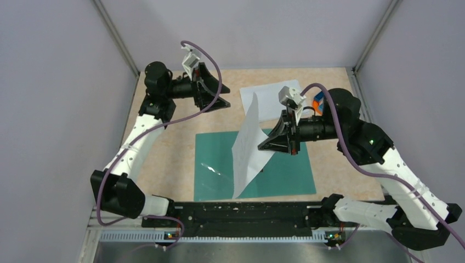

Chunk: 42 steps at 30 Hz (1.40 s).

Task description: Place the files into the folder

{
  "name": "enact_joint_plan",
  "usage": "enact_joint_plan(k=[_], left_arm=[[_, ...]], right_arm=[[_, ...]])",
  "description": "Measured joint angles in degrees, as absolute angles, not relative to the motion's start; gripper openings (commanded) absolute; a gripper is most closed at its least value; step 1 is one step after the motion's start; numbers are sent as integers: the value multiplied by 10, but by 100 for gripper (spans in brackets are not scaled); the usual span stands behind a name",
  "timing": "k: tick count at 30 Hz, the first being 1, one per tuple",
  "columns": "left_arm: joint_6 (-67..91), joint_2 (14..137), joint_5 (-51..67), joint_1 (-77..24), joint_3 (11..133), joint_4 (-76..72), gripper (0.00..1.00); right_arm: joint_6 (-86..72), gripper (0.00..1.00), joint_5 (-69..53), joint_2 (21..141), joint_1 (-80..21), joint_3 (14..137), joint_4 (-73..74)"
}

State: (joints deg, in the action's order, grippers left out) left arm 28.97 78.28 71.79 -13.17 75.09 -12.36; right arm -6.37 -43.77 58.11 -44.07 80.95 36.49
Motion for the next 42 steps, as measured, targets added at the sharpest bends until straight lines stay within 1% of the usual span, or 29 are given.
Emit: enact_joint_plan(k=[11,16,20,23,24,27,32,36,40,42], left_arm=[[332,793,773,-188,708,-186,91],[371,813,787,-214,700,-236,88],[391,813,795,-227,685,-261,82],[399,813,799,-229,676,-271,71],[402,813,799,-229,672,-271,64],[408,813,799,-230,664,-269,35],[393,811,790,-233,662,-246,0],[347,807,759,-234,662,-176,0],[288,804,705,-239,679,-58,0],[263,803,661,-251,697,7,0]], right_arm=[[-40,0,-445,573,-453,810,389],[-29,0,-432,573,-453,819,403],[-19,0,-382,571,-453,839,418],[-13,0,-336,565,-453,844,430],[-9,0,-321,562,-453,844,433],[0,0,-279,556,-453,844,442],[9,0,-201,553,-453,844,451],[10,0,-124,561,-453,844,467],[8,0,-16,586,-453,844,485],[0,10,38,598,-453,844,489]])
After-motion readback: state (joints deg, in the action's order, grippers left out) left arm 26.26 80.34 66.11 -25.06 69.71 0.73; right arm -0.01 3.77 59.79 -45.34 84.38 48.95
